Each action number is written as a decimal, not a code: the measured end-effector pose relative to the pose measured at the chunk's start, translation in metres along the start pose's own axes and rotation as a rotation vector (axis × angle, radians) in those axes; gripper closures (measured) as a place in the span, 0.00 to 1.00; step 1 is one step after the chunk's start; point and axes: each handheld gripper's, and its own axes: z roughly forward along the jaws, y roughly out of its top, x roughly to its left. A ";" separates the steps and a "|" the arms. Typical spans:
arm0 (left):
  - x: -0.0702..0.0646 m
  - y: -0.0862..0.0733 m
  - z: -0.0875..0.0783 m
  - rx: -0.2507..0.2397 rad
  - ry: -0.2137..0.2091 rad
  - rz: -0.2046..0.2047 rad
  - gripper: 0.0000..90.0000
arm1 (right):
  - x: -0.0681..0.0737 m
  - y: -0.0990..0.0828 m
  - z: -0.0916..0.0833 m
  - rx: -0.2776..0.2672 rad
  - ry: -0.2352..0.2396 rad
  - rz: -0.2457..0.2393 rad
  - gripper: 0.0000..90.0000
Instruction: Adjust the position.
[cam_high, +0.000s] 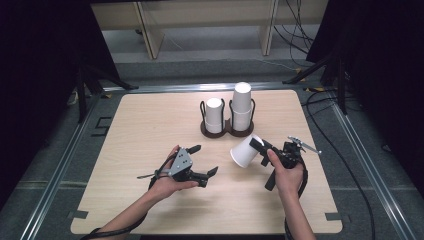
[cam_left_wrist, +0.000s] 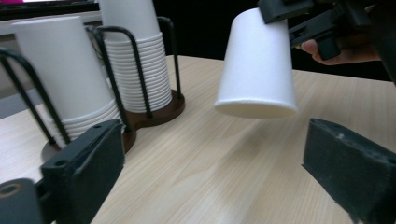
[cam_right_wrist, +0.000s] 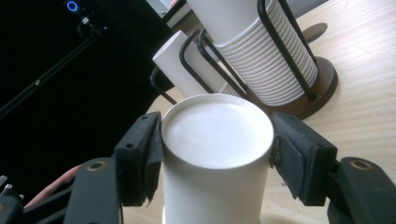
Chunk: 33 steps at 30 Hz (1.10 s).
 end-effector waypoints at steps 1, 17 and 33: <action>-0.001 0.001 0.004 -0.002 -0.010 0.005 0.03 | 0.000 0.001 0.000 0.003 -0.001 -0.003 0.41; 0.001 0.011 0.058 -0.009 -0.100 0.058 0.01 | 0.000 0.004 0.002 0.009 -0.009 0.022 0.41; -0.010 0.005 0.078 0.003 -0.151 0.073 0.02 | 0.004 0.006 0.008 0.009 0.012 0.022 0.41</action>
